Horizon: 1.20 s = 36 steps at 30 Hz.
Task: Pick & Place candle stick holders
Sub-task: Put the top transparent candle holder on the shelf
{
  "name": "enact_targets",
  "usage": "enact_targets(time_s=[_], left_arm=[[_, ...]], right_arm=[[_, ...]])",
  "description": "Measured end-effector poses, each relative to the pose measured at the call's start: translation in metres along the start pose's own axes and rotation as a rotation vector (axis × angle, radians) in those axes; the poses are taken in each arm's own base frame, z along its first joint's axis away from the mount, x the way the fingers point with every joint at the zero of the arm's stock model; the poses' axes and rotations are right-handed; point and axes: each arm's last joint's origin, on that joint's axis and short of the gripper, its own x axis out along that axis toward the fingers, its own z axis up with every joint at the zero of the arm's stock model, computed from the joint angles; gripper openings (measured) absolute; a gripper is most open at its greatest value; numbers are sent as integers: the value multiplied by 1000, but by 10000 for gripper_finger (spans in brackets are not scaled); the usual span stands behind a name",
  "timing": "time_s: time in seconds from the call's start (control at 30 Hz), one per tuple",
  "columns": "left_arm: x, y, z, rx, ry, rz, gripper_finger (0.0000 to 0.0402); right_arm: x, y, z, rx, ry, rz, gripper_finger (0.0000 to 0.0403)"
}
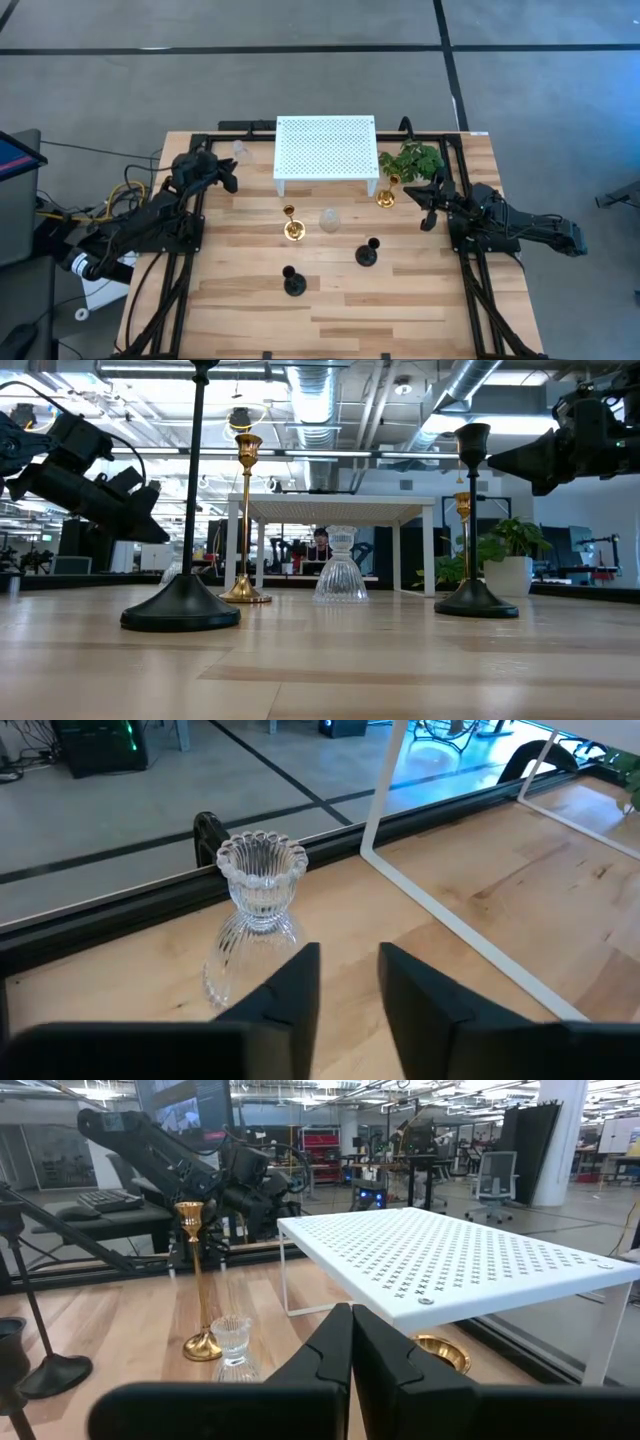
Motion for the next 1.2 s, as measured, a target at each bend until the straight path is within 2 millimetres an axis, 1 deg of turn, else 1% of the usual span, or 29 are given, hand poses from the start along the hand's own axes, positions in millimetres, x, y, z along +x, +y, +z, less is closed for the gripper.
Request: enact_targets(time_s=[0.3, 0.47, 0.57, 0.77, 1.2], left_arm=[[0, 0, 0, -2, -1, 3, 226], [0, 0, 1, 2, -8, 5, 265], [0, 0, 2, 3, -15, 7, 272], [1, 0, 4, 9, -42, 7, 273], [16, -4, 3, 38, -55, 66, 273]], right_arm=[[0, 0, 0, 0, 0, 0, 0], [0, 0, 0, 0, 0, 0, 0], [0, 0, 0, 0, 1, 0, 0], [0, 0, 0, -1, 0, 0, 0], [0, 0, 0, -1, 1, 0, 0]])
